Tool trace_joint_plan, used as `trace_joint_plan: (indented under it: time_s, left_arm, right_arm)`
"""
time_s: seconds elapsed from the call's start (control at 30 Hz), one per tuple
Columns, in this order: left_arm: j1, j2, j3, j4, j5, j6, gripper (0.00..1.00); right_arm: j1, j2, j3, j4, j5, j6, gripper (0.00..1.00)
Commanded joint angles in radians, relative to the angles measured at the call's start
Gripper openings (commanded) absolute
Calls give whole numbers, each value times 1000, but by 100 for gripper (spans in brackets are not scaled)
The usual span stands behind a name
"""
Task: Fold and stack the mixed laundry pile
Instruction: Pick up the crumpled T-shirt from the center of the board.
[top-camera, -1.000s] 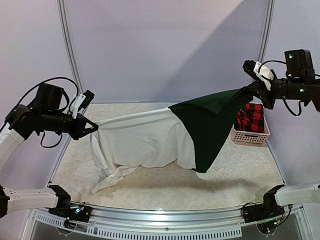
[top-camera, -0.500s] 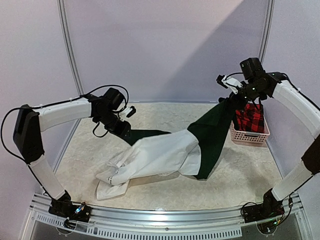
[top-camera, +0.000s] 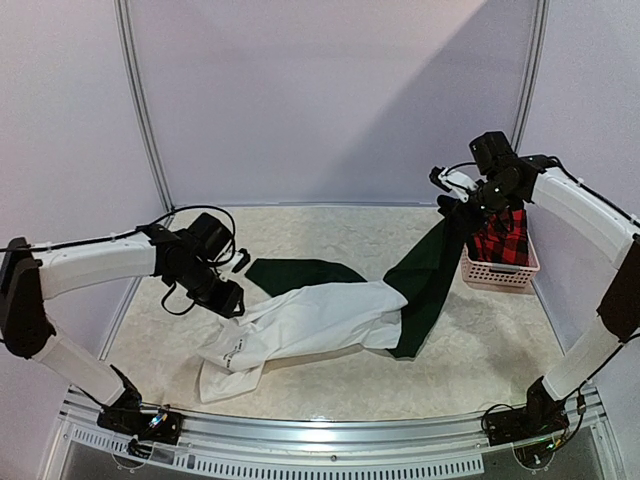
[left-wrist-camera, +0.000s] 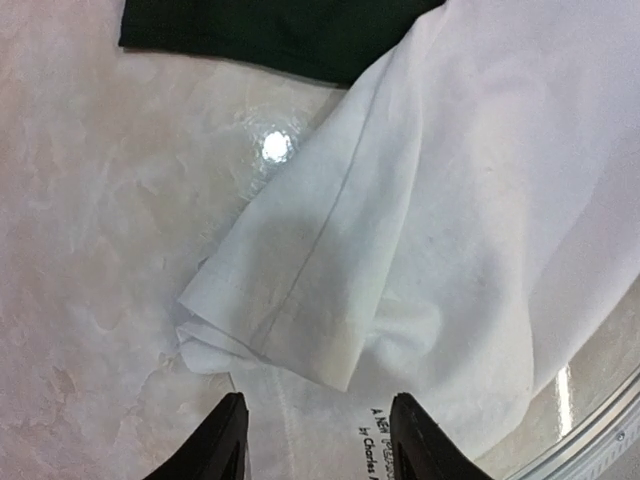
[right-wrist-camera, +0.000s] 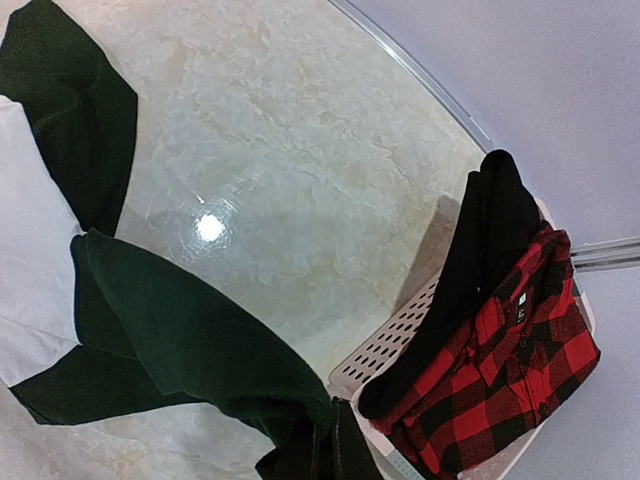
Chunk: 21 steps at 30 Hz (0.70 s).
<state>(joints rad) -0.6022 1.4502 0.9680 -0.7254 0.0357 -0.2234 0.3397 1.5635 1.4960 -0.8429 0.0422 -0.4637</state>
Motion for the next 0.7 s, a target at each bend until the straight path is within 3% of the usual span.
trace_joint_plan:
  time_s: [0.0, 0.27, 0.43, 0.67]
  left_arm:
    - [50, 131, 43, 14, 59, -47, 51]
    - [53, 163, 69, 10, 70, -52, 46]
    - [55, 184, 75, 16, 66, -45, 36]
    - [56, 203, 95, -18, 79, -37, 39]
  right_arm:
    - [-4, -22, -20, 23, -31, 34, 0]
    - [-4, -35, -53, 38, -31, 39, 0]
    - [-4, -36, -54, 39, -31, 39, 0]
    - [-4, -46, -61, 37, -31, 39, 0]
